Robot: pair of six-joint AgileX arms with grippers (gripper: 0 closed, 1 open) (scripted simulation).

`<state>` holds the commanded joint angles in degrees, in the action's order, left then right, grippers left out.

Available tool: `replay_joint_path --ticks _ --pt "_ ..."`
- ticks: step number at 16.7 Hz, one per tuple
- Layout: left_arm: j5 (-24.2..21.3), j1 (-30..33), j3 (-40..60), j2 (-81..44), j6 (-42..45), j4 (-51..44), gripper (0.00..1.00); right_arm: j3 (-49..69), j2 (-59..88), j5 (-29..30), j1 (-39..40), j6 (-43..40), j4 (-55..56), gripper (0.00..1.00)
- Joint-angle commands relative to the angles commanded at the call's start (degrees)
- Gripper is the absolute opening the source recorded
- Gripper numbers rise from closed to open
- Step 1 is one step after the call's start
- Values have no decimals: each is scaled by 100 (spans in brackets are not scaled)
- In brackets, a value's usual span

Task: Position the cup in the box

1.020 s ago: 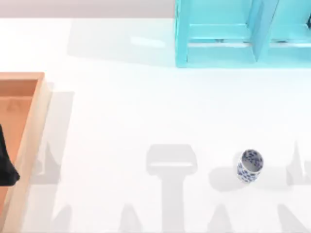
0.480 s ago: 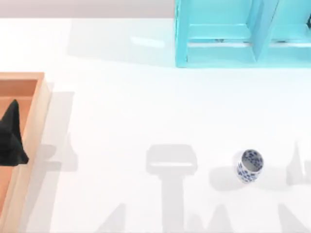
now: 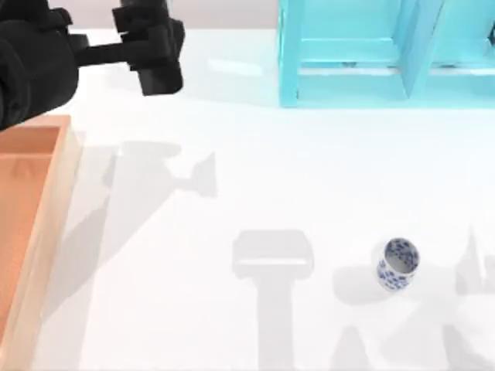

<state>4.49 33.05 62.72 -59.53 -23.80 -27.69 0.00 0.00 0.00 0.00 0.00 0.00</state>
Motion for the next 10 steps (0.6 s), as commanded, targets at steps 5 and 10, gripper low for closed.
replay_joint_path --ticks 5,10 --pt "178 1364 3416 -3582 -1209 -1970 100 0 0 0 0 0 0 100" --pt "362 2401 6239 -6490 -2351 -3973 100 0 0 0 0 0 0 100"
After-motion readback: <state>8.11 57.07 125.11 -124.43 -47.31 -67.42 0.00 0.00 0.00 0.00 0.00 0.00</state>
